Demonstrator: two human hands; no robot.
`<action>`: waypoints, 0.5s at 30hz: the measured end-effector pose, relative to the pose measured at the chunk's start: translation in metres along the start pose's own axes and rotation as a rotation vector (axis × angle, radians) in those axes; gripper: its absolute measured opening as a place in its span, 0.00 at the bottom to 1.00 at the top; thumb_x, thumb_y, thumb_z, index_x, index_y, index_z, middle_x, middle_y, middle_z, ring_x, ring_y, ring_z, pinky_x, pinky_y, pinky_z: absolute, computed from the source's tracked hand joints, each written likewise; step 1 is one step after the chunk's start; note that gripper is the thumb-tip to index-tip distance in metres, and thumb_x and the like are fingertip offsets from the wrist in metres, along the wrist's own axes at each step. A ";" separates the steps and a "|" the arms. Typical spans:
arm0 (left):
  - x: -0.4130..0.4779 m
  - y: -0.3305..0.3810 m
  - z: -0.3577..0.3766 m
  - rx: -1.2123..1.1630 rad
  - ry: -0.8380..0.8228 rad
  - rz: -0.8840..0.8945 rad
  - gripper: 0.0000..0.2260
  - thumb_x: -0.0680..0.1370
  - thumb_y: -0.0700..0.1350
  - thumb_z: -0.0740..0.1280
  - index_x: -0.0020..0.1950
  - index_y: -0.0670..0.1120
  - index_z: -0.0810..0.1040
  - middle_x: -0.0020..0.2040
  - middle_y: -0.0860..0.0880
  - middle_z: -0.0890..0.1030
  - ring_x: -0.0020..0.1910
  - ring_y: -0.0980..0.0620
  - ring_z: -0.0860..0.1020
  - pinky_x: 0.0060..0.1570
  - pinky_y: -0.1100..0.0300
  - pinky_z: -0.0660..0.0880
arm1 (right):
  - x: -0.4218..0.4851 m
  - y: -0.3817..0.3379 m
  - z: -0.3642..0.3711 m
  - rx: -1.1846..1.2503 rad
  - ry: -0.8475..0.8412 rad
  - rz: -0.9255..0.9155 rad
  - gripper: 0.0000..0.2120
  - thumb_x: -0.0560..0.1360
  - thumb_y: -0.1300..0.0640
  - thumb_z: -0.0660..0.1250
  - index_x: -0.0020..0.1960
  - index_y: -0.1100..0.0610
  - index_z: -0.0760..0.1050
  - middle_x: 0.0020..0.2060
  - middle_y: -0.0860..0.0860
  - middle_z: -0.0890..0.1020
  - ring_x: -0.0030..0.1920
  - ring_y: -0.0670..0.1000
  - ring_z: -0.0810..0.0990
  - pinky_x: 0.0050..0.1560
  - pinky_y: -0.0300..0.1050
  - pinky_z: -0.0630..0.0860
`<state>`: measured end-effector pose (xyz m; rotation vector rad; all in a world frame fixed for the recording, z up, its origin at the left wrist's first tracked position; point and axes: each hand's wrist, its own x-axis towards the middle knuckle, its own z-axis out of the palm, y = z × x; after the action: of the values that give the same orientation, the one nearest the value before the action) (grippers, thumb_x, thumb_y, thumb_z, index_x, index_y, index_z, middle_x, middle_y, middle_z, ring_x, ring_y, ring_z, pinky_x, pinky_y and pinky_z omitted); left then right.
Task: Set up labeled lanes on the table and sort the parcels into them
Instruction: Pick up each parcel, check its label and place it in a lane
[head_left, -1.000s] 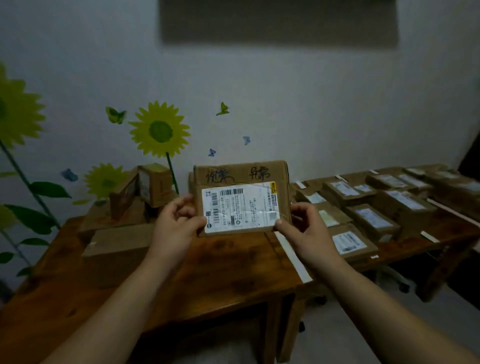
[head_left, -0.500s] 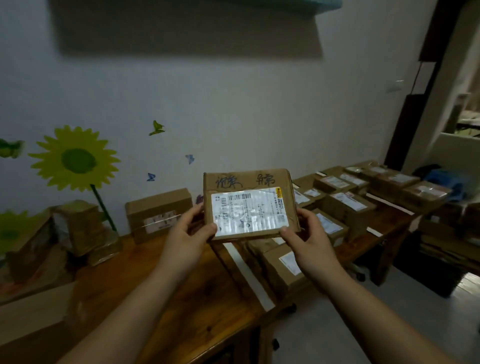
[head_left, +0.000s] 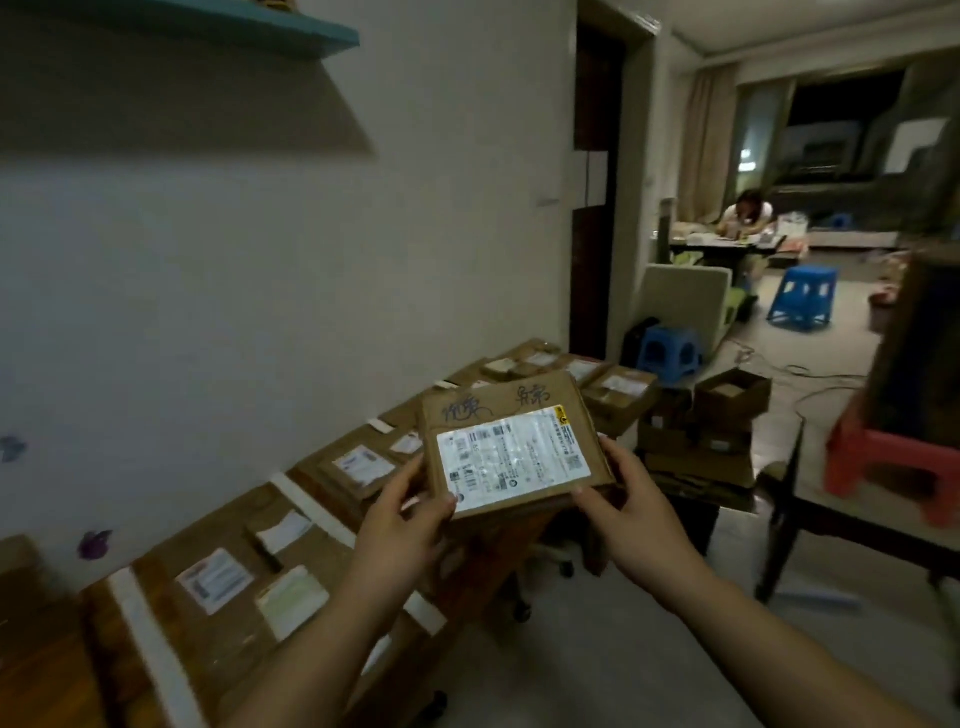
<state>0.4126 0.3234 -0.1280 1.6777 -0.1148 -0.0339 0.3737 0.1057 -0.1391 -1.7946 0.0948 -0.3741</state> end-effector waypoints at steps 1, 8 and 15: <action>0.012 0.000 0.019 0.008 -0.029 -0.014 0.22 0.78 0.43 0.65 0.69 0.60 0.67 0.62 0.53 0.76 0.58 0.52 0.76 0.55 0.53 0.76 | 0.011 0.007 -0.015 0.000 0.021 0.010 0.23 0.77 0.52 0.67 0.65 0.36 0.60 0.60 0.40 0.72 0.61 0.44 0.71 0.52 0.37 0.71; 0.101 -0.004 0.112 0.047 -0.162 -0.069 0.23 0.79 0.43 0.64 0.69 0.61 0.64 0.51 0.60 0.77 0.51 0.58 0.78 0.52 0.57 0.78 | 0.088 0.060 -0.076 0.009 0.112 0.105 0.23 0.78 0.55 0.65 0.64 0.37 0.59 0.49 0.31 0.70 0.50 0.35 0.72 0.46 0.27 0.68; 0.227 -0.021 0.170 0.098 -0.187 -0.083 0.24 0.79 0.44 0.63 0.74 0.56 0.61 0.63 0.55 0.73 0.51 0.58 0.75 0.54 0.58 0.75 | 0.212 0.106 -0.098 -0.100 0.121 0.127 0.24 0.77 0.51 0.66 0.69 0.40 0.63 0.61 0.39 0.72 0.63 0.44 0.71 0.64 0.47 0.71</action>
<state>0.6238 0.1359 -0.1572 1.7749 -0.1908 -0.2515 0.5587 -0.0687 -0.1773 -1.8530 0.3158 -0.3919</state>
